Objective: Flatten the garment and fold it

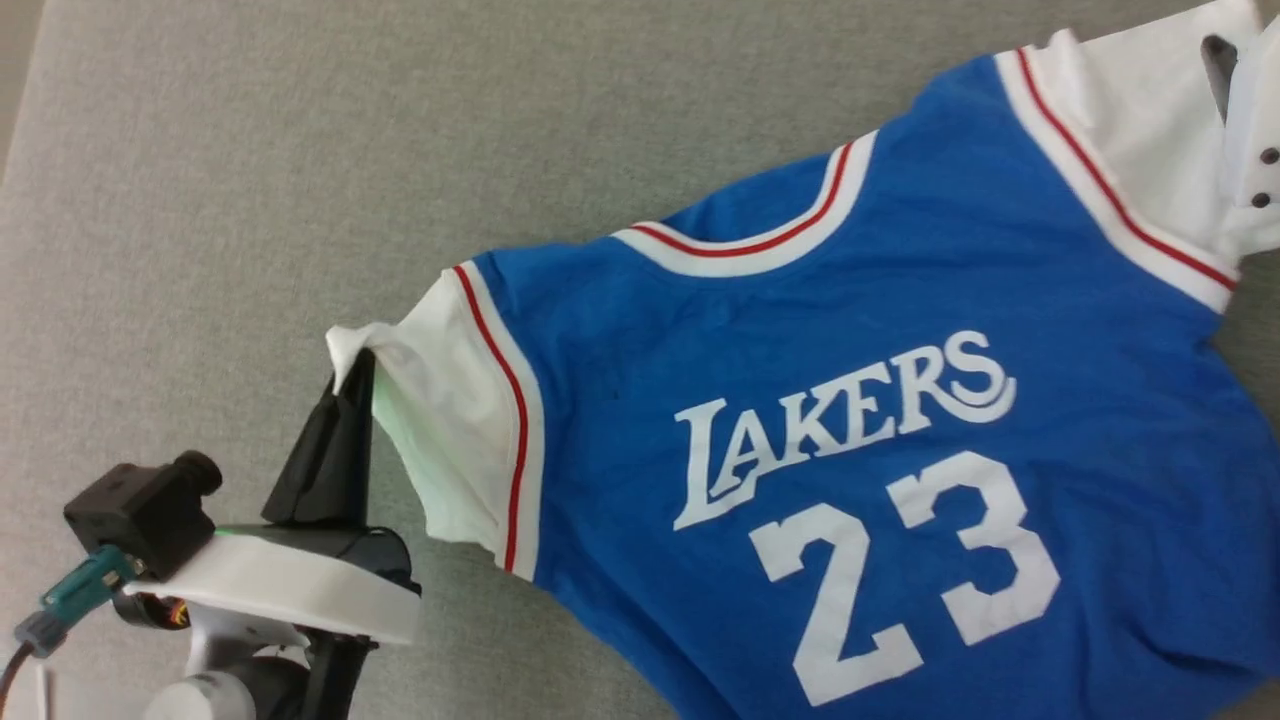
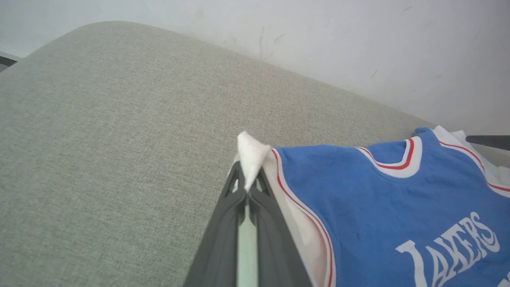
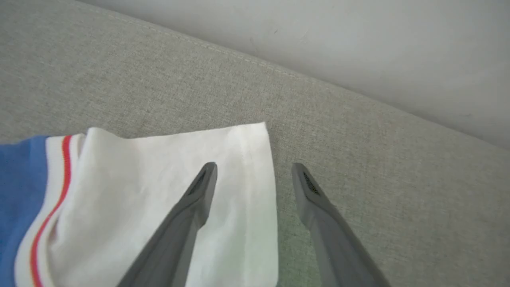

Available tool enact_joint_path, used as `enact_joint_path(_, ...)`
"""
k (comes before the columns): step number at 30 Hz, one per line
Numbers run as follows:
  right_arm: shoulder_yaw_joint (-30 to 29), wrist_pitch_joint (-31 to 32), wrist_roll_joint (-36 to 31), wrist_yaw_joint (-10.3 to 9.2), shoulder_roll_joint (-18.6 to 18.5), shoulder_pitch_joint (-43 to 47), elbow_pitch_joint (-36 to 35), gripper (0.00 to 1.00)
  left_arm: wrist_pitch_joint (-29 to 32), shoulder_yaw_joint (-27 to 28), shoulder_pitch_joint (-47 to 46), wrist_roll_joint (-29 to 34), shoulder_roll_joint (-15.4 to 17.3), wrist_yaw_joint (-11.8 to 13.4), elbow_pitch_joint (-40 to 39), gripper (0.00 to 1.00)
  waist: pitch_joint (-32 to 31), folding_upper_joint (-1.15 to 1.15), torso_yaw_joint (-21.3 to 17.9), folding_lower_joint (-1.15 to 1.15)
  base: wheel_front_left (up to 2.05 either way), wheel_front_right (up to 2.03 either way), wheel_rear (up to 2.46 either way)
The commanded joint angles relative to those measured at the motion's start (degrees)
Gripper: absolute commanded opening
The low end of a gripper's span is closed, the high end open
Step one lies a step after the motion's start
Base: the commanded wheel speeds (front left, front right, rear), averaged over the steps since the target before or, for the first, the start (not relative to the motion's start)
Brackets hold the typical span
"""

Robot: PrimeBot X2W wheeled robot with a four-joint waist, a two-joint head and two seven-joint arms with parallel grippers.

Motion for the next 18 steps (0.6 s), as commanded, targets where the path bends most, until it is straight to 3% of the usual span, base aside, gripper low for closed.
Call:
enact_joint_path(1, -0.20, 0.72, -0.59, -0.04, -0.48, -0.59, 0.59, 1.00, -0.55, -0.24, -1.15, 0.31, -0.26, -0.57, 0.44, 0.00, 2.71, 0.00, 2.33, -0.02, 0.00, 0.00, 0.00)
enact_joint_path(11, -1.04, 1.76, -1.44, -0.04, -1.81, -0.15, 1.58, 1.00, -1.26, -1.35, -2.62, 0.23, -0.52, -1.28, 2.50, 0.00, 4.44, 0.00, 3.10, -0.02, 0.00, 0.00, 0.00)
enact_joint_path(13, -2.43, 4.69, -1.43, -0.04, -0.92, 0.04, 2.40, 0.00, -1.37, -1.35, -2.71, 0.15, -0.53, -1.26, 2.74, 0.00, 4.43, 0.00, 2.84, -0.02, 0.00, 0.00, 0.00)
enact_joint_path(18, -2.60, 8.49, -0.92, -0.04, 2.16, -0.11, 0.59, 0.00, -1.60, -0.53, -2.55, 0.09, -0.12, -0.84, 2.52, 0.00, 3.34, 0.00, 1.16, -0.02, 0.00, 0.00, 0.00)
